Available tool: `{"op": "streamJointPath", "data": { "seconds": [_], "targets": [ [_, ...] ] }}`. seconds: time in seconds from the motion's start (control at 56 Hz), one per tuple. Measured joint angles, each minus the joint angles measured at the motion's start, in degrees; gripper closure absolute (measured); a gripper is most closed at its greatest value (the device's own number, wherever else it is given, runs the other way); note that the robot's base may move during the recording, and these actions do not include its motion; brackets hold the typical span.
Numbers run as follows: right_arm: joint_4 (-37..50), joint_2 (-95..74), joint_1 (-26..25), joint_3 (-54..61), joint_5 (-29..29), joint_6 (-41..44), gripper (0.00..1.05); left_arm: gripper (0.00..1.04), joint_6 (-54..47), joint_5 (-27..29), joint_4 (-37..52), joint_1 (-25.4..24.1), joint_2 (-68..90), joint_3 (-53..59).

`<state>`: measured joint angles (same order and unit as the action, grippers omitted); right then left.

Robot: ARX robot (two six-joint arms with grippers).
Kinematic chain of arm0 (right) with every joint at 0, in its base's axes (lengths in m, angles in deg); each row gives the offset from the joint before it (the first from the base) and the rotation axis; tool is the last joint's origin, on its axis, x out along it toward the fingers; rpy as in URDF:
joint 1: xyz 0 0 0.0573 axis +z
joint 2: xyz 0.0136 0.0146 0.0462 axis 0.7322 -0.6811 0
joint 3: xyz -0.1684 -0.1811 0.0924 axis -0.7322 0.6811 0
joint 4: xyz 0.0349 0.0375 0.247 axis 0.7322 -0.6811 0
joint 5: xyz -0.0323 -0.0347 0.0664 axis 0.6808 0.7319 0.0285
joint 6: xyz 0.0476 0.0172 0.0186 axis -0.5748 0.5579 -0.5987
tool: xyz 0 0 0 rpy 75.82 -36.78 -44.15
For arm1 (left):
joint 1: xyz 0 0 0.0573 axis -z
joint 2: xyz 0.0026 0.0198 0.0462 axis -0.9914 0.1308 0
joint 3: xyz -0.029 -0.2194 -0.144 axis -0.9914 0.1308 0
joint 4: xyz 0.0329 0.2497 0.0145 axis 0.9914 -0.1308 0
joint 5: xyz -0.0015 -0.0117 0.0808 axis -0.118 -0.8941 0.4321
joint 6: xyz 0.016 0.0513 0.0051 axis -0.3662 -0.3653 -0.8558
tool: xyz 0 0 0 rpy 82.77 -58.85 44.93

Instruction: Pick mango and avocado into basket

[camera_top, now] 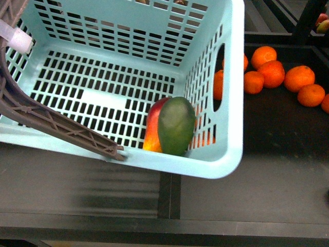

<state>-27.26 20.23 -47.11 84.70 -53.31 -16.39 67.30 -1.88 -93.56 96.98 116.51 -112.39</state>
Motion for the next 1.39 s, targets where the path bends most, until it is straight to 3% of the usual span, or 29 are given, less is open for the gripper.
{"op": "streamJointPath", "data": {
  "seconds": [1.392],
  "targets": [
    [0.0,0.0,0.0,0.0,0.0,0.0,0.08,0.94,0.2,0.7,0.0,-0.1,0.0,0.0]
  ]
}}
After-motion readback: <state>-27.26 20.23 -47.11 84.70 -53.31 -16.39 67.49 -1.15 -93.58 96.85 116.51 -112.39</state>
